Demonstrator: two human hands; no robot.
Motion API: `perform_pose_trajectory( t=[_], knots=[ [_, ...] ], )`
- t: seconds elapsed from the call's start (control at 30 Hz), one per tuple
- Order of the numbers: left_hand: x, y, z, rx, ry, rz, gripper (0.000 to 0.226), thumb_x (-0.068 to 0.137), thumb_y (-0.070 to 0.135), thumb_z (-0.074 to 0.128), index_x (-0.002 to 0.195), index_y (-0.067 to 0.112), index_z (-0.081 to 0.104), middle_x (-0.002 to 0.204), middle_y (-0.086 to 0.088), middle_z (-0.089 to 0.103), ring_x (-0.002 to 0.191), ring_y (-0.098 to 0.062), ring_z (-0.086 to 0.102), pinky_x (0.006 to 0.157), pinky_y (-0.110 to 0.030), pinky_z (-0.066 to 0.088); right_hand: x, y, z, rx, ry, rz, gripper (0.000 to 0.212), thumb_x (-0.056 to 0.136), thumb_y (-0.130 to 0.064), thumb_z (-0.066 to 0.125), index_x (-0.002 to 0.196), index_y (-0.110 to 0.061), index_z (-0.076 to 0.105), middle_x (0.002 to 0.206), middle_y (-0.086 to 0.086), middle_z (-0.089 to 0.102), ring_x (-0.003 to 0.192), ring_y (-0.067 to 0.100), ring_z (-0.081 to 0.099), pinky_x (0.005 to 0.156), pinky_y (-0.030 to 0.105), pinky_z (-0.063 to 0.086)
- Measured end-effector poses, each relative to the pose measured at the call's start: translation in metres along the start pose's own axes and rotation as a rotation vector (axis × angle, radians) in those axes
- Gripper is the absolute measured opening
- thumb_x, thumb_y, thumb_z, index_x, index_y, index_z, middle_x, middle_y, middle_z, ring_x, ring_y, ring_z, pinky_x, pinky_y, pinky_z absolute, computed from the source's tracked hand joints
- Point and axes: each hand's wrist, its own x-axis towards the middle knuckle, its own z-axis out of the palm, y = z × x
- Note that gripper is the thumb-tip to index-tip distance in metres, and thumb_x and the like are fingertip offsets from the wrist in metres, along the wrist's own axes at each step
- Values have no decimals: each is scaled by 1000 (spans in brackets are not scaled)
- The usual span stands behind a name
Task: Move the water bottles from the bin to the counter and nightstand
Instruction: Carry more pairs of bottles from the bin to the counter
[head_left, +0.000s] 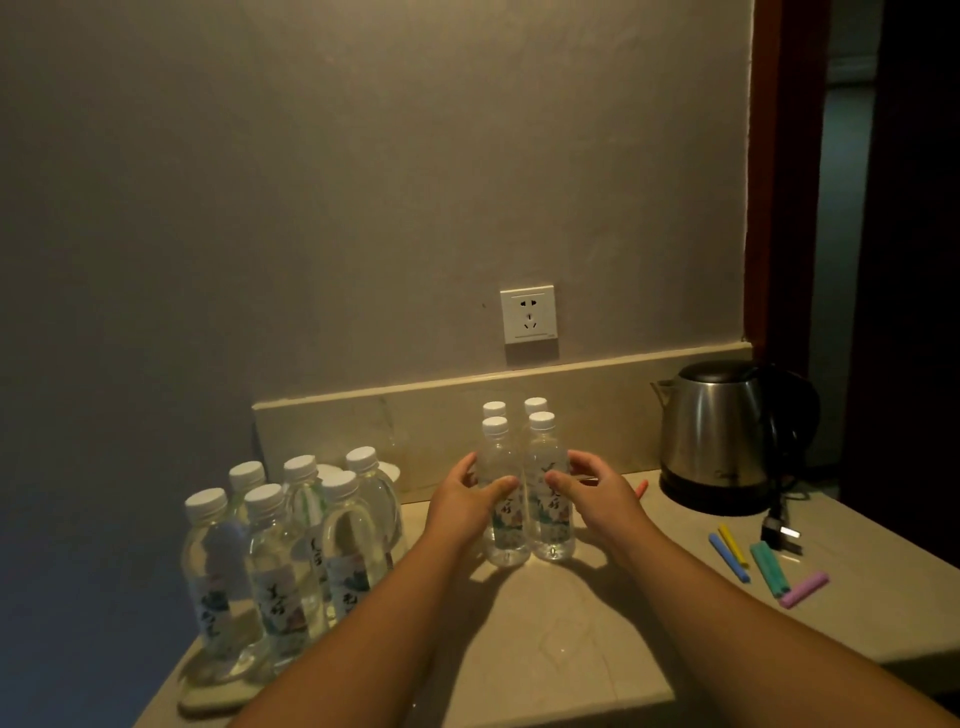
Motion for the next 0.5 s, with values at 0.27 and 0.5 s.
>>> perform_pose_trajectory(
  t=[0.27, 0.5],
  knots=[
    [-12, 6, 6, 81, -14, -128, 119, 70, 40, 88, 159, 13, 14, 157, -17, 39, 138, -38, 46, 111, -53, 42, -7, -19, -13, 44, 106, -69, 48, 96, -45, 60, 137, -24, 49, 125, -4, 56, 120, 20, 53, 102, 47, 48],
    [-43, 67, -2, -5, 46, -17, 123, 63, 56, 87, 157, 29, 13, 159, -17, 33, 138, -39, 43, 107, -52, 44, -36, -87, 10, 212, 173, -210, 14, 100, -31, 50, 108, -25, 60, 95, 1, 64, 84, 17, 60, 67, 29, 47]
  ],
)
